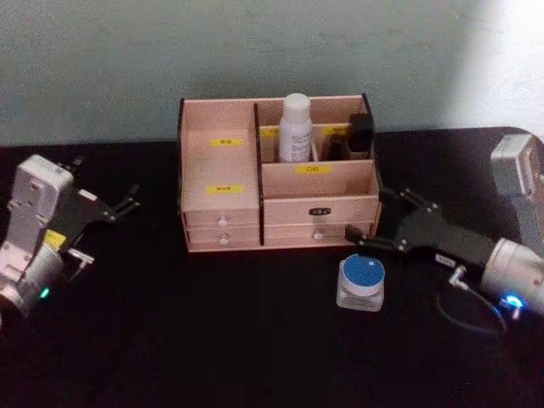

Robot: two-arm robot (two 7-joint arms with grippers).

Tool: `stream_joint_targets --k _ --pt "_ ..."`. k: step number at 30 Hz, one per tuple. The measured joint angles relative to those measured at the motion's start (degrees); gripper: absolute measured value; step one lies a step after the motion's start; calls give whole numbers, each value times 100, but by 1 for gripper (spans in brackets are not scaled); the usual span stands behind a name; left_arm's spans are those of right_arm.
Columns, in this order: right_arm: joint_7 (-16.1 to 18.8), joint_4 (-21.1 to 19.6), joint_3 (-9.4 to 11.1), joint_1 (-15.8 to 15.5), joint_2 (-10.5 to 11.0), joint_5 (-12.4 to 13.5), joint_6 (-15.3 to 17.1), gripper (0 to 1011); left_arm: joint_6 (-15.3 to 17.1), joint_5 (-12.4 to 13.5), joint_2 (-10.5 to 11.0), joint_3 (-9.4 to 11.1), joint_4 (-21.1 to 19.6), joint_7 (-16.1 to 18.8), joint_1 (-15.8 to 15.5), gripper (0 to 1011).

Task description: Pick up the facial cleanser and watermelon frost from the table and place them into the tiered storage box.

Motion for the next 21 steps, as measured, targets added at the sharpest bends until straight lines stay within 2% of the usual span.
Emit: stream_joint_targets --k 7,21 --pt "-104 -80 -41 -244 159 -44 11 1002 0 0 0 0 0 0 0 1001" --pt "-187 45 -169 -333 190 -241 138 1002 0 0 0 0 0 0 0 1001"
